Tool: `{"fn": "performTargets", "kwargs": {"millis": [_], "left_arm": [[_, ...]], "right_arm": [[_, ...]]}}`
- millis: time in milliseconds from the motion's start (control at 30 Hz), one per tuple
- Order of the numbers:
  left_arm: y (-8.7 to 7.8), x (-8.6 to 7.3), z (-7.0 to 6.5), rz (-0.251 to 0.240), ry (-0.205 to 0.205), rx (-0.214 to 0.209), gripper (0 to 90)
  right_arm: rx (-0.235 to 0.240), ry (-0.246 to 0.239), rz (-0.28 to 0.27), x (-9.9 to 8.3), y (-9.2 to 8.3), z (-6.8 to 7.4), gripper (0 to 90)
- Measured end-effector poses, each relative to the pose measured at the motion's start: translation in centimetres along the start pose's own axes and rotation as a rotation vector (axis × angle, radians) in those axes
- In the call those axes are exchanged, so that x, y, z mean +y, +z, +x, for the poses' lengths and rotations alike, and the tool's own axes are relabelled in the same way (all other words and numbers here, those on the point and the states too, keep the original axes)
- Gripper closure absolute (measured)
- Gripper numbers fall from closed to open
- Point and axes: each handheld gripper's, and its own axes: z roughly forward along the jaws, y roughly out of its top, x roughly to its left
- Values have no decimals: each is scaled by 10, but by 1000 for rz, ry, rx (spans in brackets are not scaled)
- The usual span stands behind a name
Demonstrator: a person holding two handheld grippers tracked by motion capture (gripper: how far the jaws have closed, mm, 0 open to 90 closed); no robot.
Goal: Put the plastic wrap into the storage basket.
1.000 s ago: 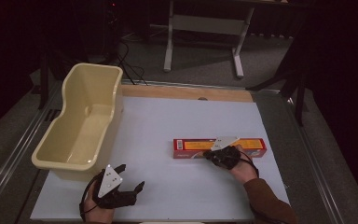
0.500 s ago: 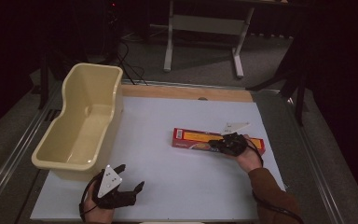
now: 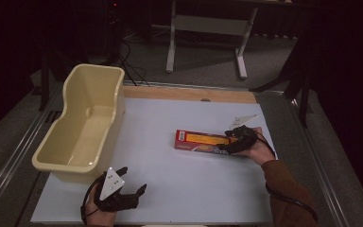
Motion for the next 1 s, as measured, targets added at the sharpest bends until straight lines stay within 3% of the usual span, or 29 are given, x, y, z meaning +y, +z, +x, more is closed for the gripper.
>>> {"fn": "performTargets", "kwargs": {"millis": [200, 333, 400, 500, 667, 800, 867, 1000], "left_arm": [[0, 0, 0, 1, -1, 1, 154], [-1, 0, 0, -3, -3, 2, 154], [-1, -1, 0, -3, -7, 3, 154], [-1, -1, 0, -3, -7, 4, 154], [-1, -1, 0, 0, -7, 4, 154], [0, -1, 0, 0, -4, 2, 154], [0, -1, 0, 1, -3, 1, 154], [1, -1, -1, 3, -5, 0, 154]], "right_arm": [[22, -20, 63, 6, 7, -6, 168], [17, -61, 126, 8, 16, -8, 146], [17, -77, 179, 7, 22, -7, 179], [5, -86, 207, 6, 25, -6, 179], [1, -41, 258, 11, 23, -2, 216], [36, 48, 291, 11, 16, -2, 290], [63, 134, 325, 10, 13, 1, 316], [68, 131, 361, 11, 12, 5, 327]]}}
